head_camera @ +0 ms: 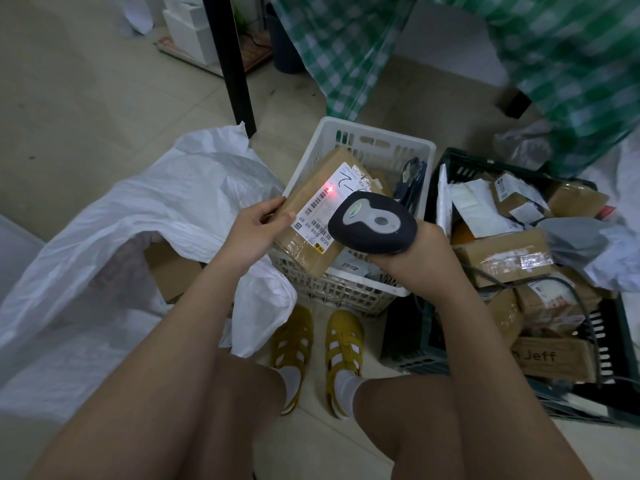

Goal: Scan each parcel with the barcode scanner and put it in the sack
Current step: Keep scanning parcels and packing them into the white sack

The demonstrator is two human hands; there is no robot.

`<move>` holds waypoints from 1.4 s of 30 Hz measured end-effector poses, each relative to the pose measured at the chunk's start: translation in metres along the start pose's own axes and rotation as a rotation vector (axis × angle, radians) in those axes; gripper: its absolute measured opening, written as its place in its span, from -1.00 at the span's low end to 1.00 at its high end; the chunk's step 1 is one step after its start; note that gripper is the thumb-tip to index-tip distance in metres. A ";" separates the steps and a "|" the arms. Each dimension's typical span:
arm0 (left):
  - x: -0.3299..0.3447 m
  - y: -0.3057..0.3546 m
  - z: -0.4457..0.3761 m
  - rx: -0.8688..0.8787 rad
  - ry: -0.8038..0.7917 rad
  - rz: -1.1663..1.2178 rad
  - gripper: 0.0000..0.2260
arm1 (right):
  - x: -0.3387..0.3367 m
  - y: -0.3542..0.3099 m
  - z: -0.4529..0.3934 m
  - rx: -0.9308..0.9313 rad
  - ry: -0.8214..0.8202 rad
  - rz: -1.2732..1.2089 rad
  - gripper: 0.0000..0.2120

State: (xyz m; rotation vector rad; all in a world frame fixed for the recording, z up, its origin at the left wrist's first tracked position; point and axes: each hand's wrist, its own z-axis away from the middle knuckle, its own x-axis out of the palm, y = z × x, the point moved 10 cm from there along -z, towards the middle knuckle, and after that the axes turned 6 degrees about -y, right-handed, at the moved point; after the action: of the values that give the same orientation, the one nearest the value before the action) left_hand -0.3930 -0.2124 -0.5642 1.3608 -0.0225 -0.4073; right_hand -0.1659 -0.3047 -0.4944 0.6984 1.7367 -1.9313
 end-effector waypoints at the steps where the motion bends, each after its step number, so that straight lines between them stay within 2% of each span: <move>1: 0.000 0.000 0.000 0.000 -0.002 -0.001 -0.57 | 0.000 0.001 -0.001 0.001 0.002 -0.001 -0.76; 8: -0.006 0.008 0.011 0.021 0.058 0.047 -0.64 | -0.002 0.003 -0.004 -0.023 0.084 -0.154 -0.81; 13: -0.040 0.035 0.047 0.093 0.247 0.145 -0.63 | 0.000 -0.012 0.002 -0.036 0.228 -0.441 -0.66; 16: -0.083 0.052 0.082 0.140 0.382 0.113 -0.65 | 0.009 -0.022 0.004 -0.016 0.280 -0.551 -0.62; 18: -0.117 0.052 0.111 0.132 0.428 0.082 -0.61 | 0.018 -0.031 0.003 -0.014 0.265 -0.539 -0.65; 20: -0.148 0.046 0.143 0.093 0.458 0.043 -0.52 | 0.027 -0.043 0.004 -0.004 0.228 -0.411 -0.72; 22: -0.172 0.039 0.175 0.057 0.493 -0.032 -0.52 | 0.037 -0.047 0.004 0.022 0.202 -0.304 -0.82; 25: -0.197 0.016 0.215 -0.035 0.536 -0.179 -0.47 | 0.048 -0.046 0.006 0.078 0.195 -0.226 -0.78; 27: -0.206 -0.007 0.228 -0.125 0.506 -0.292 -0.41 | 0.054 -0.043 0.008 0.113 0.182 -0.212 -0.80; 30: -0.205 -0.050 0.226 -0.362 0.342 -0.639 -0.52 | 0.060 -0.037 0.008 0.140 0.167 -0.201 -0.87; 32: -0.195 -0.080 0.214 -0.468 0.221 -0.708 -0.63 | 0.063 -0.034 0.005 0.141 0.171 -0.181 -0.87; 35: -0.187 -0.095 0.180 -0.417 0.262 -0.592 -0.73 | 0.067 -0.025 -0.007 0.142 0.161 -0.176 -0.85; 39: -0.198 -0.065 0.122 -0.139 0.580 -0.169 -0.59 | 0.071 -0.013 -0.032 0.124 0.154 -0.186 -0.89; 42: -0.197 -0.063 0.081 -0.031 0.709 0.009 -0.56 | 0.074 -0.007 -0.047 0.130 0.156 -0.225 -0.88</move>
State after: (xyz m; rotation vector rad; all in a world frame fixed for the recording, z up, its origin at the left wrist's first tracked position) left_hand -0.6135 -0.2403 -0.5634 1.4097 0.5596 0.0984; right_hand -0.2238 -0.2565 -0.5402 0.7444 1.8644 -2.2096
